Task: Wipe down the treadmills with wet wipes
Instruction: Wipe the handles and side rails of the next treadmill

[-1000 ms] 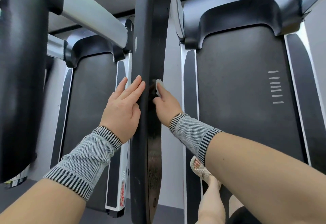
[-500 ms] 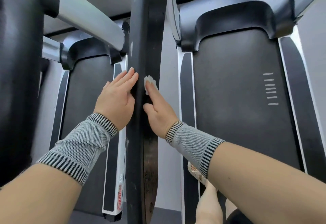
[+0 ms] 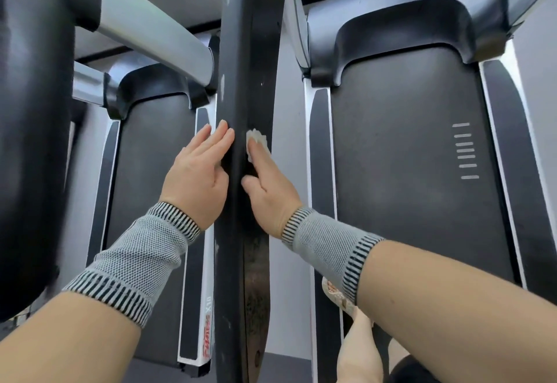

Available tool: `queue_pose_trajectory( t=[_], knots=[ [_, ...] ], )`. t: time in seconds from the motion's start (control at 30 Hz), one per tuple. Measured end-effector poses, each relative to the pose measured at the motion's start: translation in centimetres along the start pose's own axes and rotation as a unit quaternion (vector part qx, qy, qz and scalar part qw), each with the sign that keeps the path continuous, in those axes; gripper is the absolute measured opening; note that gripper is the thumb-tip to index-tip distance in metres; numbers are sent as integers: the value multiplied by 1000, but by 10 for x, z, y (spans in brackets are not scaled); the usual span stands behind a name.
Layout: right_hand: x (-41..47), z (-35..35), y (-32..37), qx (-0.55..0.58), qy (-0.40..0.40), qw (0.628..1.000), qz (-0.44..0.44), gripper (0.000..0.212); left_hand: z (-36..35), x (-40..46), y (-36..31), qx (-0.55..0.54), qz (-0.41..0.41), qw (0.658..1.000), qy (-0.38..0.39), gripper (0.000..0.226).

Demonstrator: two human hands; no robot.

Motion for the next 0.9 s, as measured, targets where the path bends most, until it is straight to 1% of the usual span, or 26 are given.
queue_pose_trajectory(
  t=[0.07,0.1,0.2,0.27,0.43,0.53,0.6,0.7,0.77,0.9],
  knots=[
    [-20,-8,-2,1,24,1000,-5,63,2,0,0,-3,3,1000,-2,58],
    [-21,-8,-2,5,22,1000,-1,62,1,0,0,-6,6,1000,-4,58],
    [12,6,5,13,-14,1000,3,60,0,0,-1,-11,15,1000,-6,58],
    [22,10,10,23,-20,1000,7,59,-1,-1,0,-14,25,1000,-5,56],
    [-22,-4,3,5,28,1000,5,59,0,0,-1,-12,27,1000,-9,47],
    [11,9,3,25,-10,1000,7,58,1,3,0,-11,12,999,-41,40],
    [27,17,6,23,-23,999,20,58,2,8,0,-6,2,999,-52,40],
    [1,8,-6,9,8,1000,11,58,-1,12,-3,10,-7,999,-37,48],
    [-15,2,-11,5,28,1000,12,59,-2,12,-2,14,-1,1000,-27,49],
    [18,13,-5,25,-23,999,14,57,-4,12,-4,10,13,1000,-13,48]
  ],
)
Point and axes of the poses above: each hand's wrist, its own x-axis towards the middle knuckle, its own z-axis out of the back of the hand, y = z × x, the point moved 2 cm from there along x, towards the middle knuckle, and after that the axes turned 7 degrees about z, right-handed, at the moved point
